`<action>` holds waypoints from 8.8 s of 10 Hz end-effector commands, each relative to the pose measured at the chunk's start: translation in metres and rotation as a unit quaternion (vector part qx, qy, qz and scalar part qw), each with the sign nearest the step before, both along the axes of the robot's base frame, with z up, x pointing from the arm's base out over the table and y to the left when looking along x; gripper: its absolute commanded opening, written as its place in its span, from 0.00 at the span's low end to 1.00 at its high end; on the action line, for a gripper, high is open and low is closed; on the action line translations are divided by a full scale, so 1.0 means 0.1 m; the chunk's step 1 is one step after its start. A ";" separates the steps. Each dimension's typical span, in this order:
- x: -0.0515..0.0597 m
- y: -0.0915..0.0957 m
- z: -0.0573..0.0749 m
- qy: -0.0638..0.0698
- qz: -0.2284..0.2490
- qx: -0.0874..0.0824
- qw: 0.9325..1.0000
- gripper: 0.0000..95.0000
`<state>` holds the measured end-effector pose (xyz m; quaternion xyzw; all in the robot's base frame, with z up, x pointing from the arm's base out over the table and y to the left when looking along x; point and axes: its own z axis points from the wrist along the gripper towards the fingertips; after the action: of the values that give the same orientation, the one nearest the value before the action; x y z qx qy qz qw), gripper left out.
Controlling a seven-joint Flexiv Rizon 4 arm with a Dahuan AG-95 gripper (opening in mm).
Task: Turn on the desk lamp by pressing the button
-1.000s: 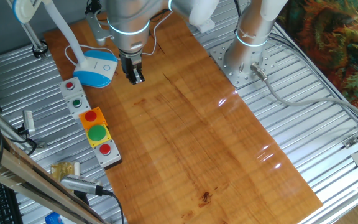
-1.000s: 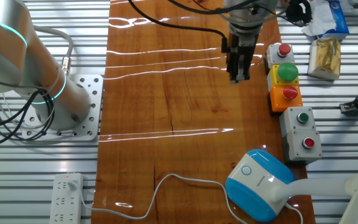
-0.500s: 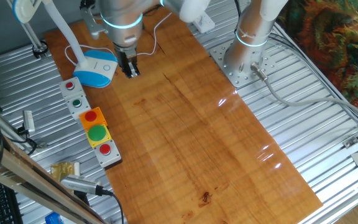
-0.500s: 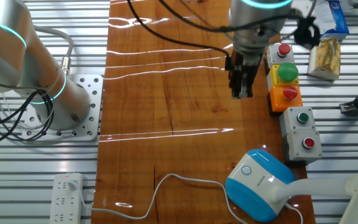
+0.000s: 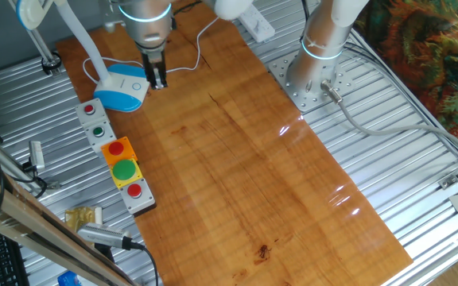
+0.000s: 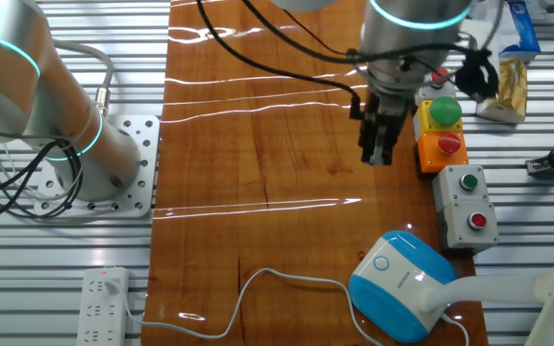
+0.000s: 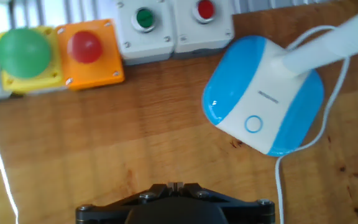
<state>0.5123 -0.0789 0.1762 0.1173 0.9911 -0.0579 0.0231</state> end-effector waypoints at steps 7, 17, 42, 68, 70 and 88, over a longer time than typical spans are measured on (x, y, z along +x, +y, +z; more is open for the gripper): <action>0.01 -0.58 -0.17 -0.003 -0.008 0.008 1.000 0.00; -0.03 -1.31 -0.31 0.000 -0.010 0.005 1.000 0.00; 0.24 -1.22 -1.07 -0.061 -0.006 0.066 0.996 0.00; 0.29 -1.24 -1.35 -0.061 -0.006 0.066 0.996 0.00; 0.29 -1.24 -1.36 -0.061 -0.006 0.066 0.996 0.00; 0.18 -0.69 -0.52 -0.051 -0.007 0.063 0.997 0.00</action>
<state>0.5308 -0.1499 0.1216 0.1284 0.9894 0.0097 0.0668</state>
